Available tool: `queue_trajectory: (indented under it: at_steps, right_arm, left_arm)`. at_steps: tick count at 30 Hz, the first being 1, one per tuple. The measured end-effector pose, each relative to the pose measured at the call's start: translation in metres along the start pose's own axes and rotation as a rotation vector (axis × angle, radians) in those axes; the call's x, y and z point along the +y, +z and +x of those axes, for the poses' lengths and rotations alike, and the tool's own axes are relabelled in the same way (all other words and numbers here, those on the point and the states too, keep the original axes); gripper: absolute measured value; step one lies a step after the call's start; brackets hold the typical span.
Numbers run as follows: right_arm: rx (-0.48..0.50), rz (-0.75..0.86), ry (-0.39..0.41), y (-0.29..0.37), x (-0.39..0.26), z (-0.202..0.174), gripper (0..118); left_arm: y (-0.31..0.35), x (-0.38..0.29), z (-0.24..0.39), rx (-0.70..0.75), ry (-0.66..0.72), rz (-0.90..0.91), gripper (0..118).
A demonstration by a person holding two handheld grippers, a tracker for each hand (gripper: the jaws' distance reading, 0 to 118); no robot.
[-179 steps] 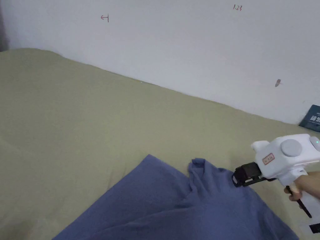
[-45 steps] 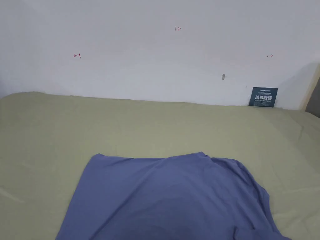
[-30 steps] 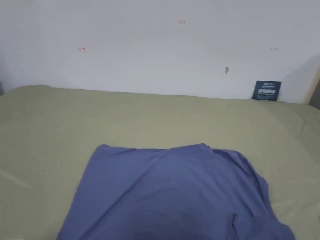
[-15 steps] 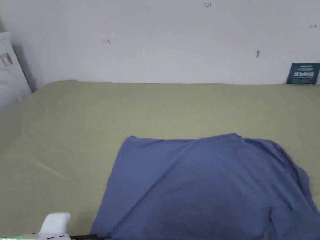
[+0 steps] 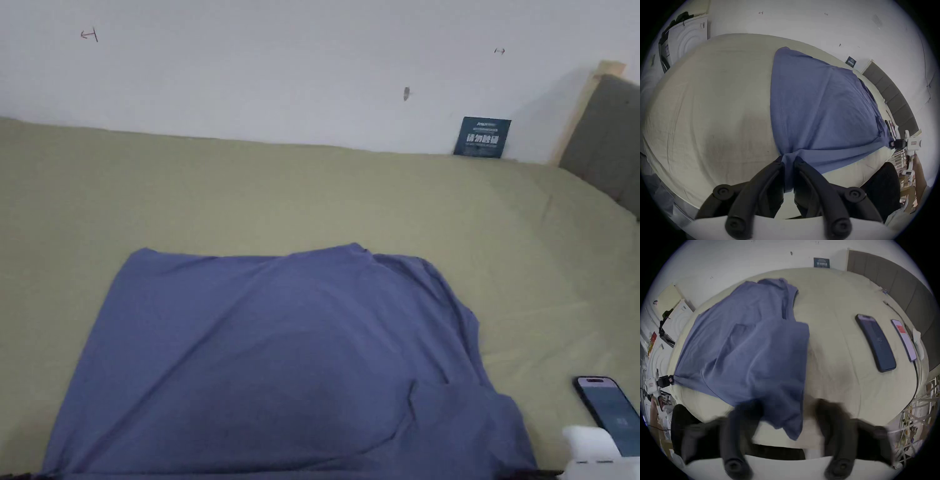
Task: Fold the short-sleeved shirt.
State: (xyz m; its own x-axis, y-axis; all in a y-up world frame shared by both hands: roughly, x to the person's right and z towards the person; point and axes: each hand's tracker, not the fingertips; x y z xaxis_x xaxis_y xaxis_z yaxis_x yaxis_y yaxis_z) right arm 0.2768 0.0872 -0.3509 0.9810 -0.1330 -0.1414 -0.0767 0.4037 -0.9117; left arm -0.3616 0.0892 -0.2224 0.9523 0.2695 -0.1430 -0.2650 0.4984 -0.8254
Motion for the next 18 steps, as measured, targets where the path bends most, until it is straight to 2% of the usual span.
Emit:
queue_trajectory:
  at_steps: [2, 3, 4, 5, 7, 9, 14, 18]
  right_arm:
    - [-0.015, 0.010, 0.004, 0.006, -0.003, -0.004, 43]
    - [0.018, 0.033, 0.012, 0.012, -0.004, -0.004, 30]
    - [0.105, 0.047, 0.006, 0.014, -0.004, -0.006, 6]
    - [0.080, 0.051, -0.005, 0.018, -0.004, -0.008, 6]
    - [0.008, 0.054, 0.056, 0.022, -0.003, -0.015, 6]
    - [0.012, 0.076, 0.065, 0.028, 0.000, -0.019, 6]
    - [0.052, 0.110, 0.008, 0.057, 0.027, -0.016, 6]
    - [0.044, 0.124, 0.056, 0.057, 0.070, -0.019, 6]
  left_arm:
    - [0.001, 0.000, -0.001, -0.004, 0.015, 0.001, 11]
    - [0.002, 0.000, 0.002, -0.004, 0.018, 0.003, 11]
    - [0.004, 0.000, 0.005, -0.004, 0.021, 0.007, 11]
    - [0.005, 0.000, 0.002, -0.009, 0.025, 0.009, 11]
    - [0.008, 0.000, 0.005, -0.012, 0.024, 0.018, 11]
    - [0.014, 0.001, 0.004, -0.017, 0.033, 0.030, 10]
    - [0.035, 0.025, 0.005, -0.054, 0.045, 0.053, 10]
    - [0.036, 0.071, 0.007, -0.048, 0.019, 0.049, 10]
